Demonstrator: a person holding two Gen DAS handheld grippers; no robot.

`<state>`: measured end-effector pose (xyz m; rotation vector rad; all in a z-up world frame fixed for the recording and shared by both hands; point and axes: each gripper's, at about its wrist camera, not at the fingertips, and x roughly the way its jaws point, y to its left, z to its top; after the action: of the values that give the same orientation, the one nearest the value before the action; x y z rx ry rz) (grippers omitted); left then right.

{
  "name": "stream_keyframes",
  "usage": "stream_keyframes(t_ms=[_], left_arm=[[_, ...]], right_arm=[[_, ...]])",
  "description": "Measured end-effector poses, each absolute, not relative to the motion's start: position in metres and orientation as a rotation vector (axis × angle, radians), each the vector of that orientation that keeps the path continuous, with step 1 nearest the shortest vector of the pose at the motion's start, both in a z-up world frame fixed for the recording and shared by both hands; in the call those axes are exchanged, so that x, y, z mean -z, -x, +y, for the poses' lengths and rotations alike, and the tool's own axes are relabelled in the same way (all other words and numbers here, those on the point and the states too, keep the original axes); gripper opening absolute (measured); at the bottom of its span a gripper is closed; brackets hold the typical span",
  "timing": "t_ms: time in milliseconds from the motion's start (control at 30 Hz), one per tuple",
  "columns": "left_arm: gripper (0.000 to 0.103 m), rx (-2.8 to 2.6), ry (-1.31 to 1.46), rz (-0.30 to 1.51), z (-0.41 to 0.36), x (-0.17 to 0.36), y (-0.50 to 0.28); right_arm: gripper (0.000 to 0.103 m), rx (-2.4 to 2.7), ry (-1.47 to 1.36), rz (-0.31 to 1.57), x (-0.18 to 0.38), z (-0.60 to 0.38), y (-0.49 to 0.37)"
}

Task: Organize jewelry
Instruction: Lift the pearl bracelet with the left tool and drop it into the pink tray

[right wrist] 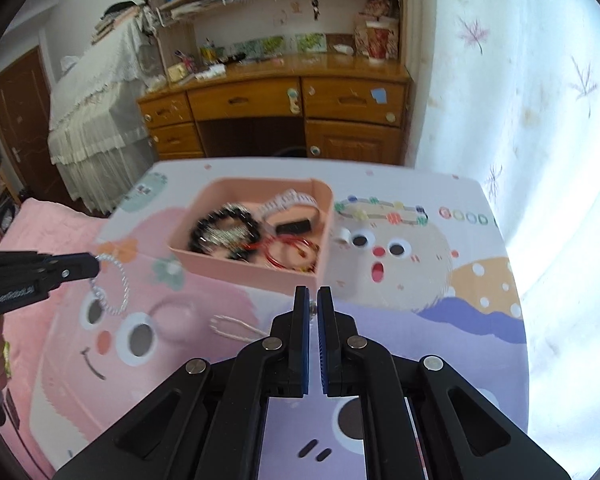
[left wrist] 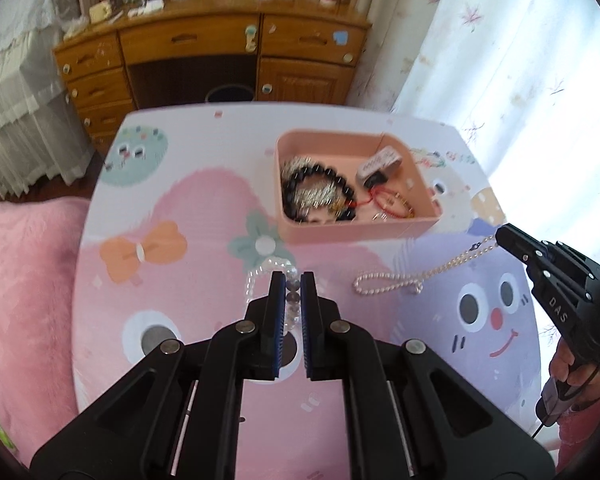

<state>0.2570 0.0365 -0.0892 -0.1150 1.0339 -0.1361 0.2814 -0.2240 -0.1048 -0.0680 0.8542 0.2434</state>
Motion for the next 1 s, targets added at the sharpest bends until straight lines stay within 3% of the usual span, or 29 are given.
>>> stream_keyframes(t_ms=[267,633,1000], left_arm=[[0.005,0.196,0.042,1.021,0.017,0.041,-0.272],[0.005,0.278,0.037,0.857,-0.005,-0.021,-0.302],[0.005,0.315,0.069,0.814,-0.02,-0.018,-0.336]], right_arm=[[0.003,-0.303,0.067,0.785,0.039,-0.217,-0.288],[0.003,-0.329,0.021,0.645,-0.047,-0.22,-0.317],[0.003,-0.439,0.005,0.603,-0.075,-0.207,-0.34]])
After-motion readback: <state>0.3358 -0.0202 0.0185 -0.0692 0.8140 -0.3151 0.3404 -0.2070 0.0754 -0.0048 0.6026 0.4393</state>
